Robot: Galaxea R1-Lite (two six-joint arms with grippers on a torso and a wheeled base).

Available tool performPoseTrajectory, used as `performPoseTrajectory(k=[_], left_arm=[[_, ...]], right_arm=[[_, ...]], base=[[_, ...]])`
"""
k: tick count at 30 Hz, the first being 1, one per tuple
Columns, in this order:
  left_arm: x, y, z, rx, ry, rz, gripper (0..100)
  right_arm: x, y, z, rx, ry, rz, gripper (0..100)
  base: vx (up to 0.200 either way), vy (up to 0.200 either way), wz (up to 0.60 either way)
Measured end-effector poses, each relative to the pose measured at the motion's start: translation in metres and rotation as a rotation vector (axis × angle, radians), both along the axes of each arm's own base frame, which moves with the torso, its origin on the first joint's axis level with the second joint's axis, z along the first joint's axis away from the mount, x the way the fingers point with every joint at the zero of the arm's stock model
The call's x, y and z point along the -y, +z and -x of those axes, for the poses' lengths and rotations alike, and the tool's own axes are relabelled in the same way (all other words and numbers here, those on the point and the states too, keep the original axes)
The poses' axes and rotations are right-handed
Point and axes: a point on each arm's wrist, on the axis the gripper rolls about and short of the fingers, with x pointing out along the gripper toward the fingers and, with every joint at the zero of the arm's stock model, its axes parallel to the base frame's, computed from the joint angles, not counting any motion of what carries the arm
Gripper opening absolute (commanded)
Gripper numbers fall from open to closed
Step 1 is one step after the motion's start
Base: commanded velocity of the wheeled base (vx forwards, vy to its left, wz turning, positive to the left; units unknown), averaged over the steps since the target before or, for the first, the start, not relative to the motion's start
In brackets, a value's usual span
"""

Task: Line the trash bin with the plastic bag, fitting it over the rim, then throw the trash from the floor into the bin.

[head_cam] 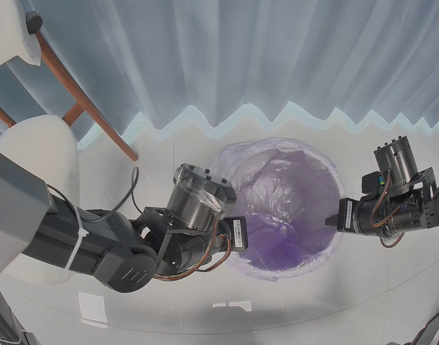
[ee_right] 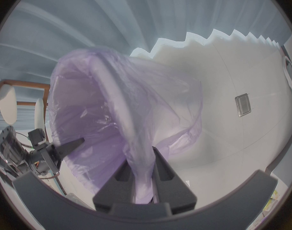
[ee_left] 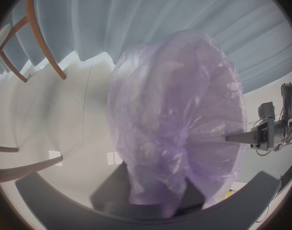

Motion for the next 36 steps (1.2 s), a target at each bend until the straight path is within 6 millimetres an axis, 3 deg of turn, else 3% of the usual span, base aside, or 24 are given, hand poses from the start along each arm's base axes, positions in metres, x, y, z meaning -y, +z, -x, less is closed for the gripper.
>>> performPoseTrajectory(k=[4, 5, 16, 30, 36], left_arm=[[0.0, 0.0, 0.0, -0.001, 0.0, 0.001, 0], [0.0, -0.001, 0.0, -0.005, -0.003, -0.003, 0], [-0.002, -0.003, 0.0, -0.005, 0.005, -0.011, 0], [-0.048, -0.008, -0.004, -0.041, 0.109, -0.049, 0], [-0.058, 0.001, -0.001, -0.013, 0.114, -0.011, 0]], right_arm=[[0.0, 0.0, 0.001, 0.006, 0.012, 0.008, 0], [-0.001, 0.0, 0.002, 0.006, 0.015, 0.009, 100], [0.006, 0.01, 0.014, 0.043, 0.023, -0.023, 100], [0.049, 0.019, 0.051, 0.063, 0.017, -0.142, 100], [0.061, 0.021, 0.055, 0.071, -0.006, -0.169, 100]], base=[[0.0, 0.0, 0.0], [0.0, 0.0, 0.0], [0.0, 0.0, 0.0], [0.0, 0.0, 0.0], [0.0, 0.0, 0.0]])
